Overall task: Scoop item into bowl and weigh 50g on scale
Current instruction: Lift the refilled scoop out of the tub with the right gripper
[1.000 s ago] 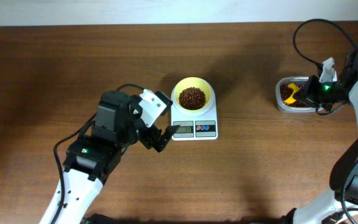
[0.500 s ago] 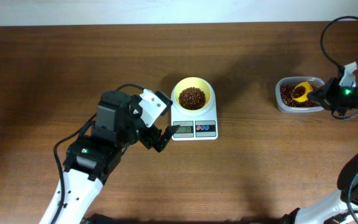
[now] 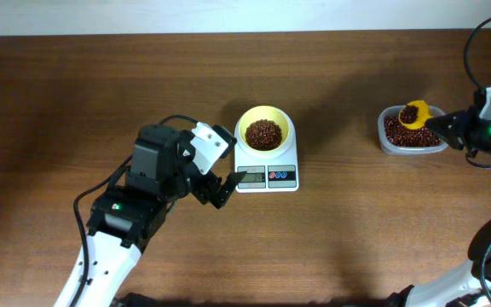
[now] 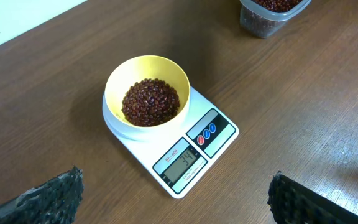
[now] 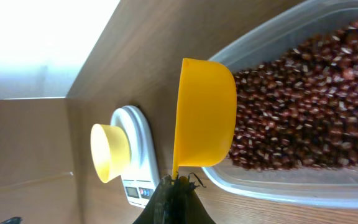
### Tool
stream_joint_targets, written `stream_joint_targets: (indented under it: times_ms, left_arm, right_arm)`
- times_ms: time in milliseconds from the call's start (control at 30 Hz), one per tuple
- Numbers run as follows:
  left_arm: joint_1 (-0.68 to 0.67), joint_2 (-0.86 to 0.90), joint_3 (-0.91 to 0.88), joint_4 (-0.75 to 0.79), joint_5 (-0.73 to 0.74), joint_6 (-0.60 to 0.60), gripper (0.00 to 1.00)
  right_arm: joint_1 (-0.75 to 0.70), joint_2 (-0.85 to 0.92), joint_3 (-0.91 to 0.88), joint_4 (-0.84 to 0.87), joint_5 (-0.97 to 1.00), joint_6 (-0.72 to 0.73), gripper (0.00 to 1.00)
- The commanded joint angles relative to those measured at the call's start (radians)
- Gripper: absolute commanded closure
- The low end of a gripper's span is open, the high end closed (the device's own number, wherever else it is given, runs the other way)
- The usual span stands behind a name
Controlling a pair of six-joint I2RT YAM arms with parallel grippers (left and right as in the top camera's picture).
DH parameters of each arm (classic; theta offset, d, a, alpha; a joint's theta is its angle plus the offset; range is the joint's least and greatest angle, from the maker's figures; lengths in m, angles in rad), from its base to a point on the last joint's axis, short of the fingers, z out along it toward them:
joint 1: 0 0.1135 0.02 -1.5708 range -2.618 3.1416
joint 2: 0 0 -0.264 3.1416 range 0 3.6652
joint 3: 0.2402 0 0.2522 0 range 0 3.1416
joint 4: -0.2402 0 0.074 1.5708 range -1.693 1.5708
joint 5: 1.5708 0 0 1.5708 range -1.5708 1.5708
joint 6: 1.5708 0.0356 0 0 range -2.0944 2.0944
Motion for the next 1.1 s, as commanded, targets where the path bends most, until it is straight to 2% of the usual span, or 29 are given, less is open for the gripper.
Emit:
stream_joint_targets:
  times_ms: [0,367,833,900,1067]
  left_arm:
    - [0.005,0.003,-0.005,0.002,0.004,-0.013,0.01]
    - [0.005,0.003,-0.005,0.001,0.004,-0.013,0.01]
    - [0.005,0.003,-0.005,0.001,0.004,-0.013,0.01]
    - [0.005,0.003,-0.005,0.002,0.004,-0.013,0.01]
    - [0.005,0.003,-0.005,0.001,0.004,-0.013,0.01]
  right_arm:
    - [-0.005,0.007,0.010,0.000,-0.119,-0.022,0.96]
    - [0.015,0.007,0.011,0.000,-0.409,-0.021,0.96]
    - [0.303,0.007,0.011,0.018,-0.411,-0.011,0.96]
    - [0.337,0.007,0.011,0.049,-0.402,0.040,0.96]
    - [0.437,0.007,0.011,0.267,-0.369,0.259,0.96]
